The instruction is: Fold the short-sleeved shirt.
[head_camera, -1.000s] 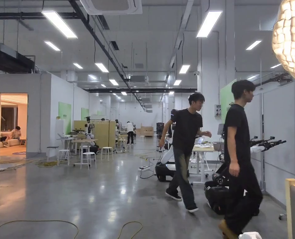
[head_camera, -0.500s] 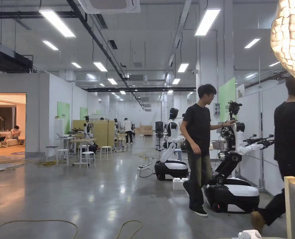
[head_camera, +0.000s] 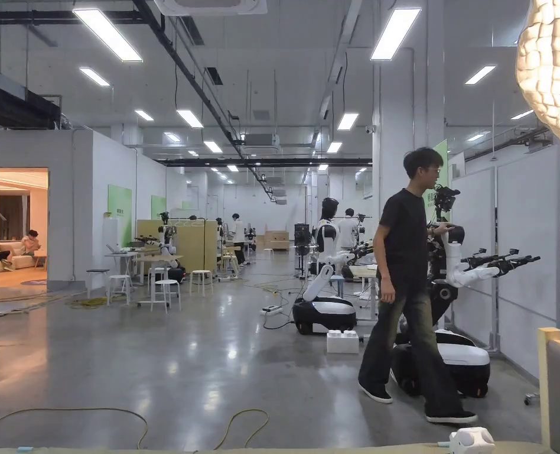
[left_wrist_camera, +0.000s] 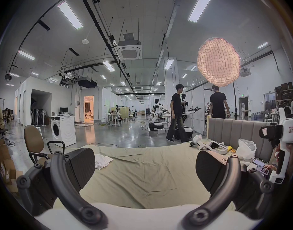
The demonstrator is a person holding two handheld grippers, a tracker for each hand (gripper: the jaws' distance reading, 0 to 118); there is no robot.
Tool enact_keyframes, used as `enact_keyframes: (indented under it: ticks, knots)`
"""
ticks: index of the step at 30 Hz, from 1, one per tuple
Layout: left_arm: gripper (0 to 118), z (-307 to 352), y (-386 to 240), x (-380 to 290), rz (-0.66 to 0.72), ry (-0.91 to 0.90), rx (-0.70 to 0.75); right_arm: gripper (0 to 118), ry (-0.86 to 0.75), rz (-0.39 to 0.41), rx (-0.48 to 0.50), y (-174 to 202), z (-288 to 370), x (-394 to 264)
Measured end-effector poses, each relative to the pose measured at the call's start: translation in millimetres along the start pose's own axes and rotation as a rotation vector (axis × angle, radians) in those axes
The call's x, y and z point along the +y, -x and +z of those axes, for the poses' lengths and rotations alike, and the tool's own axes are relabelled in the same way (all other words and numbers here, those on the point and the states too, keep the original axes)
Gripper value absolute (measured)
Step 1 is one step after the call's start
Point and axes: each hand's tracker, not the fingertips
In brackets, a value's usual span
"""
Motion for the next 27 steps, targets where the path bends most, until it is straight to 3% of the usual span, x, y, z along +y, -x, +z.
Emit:
enact_keyframes:
  ticks: [14, 21, 23, 27]
  knots:
    - [118, -3.1, -2.6, -3.9, -0.018, 0.058, -0.002, 118, 0.008, 0.025, -0.023, 5.7, -0.3, -1.2]
    - [118, -2.3, -2.3, -2.0, -0.02, 0.052, -0.006, 118, 0.009, -0.007, -0.038, 0.8, -0.3, 1.7]
    - [118, -2.8, -0.6, -1.5, -0.009, 0.053, -0.009, 118, 0.01, -0.065, -0.044, -0.9, -3.0, 6.1]
    - [118, -5.4, -0.5, -1.5, -0.007, 0.065, 0.008, 118, 0.137, -0.268, -0.155, 2.4, -13.7, 25.3]
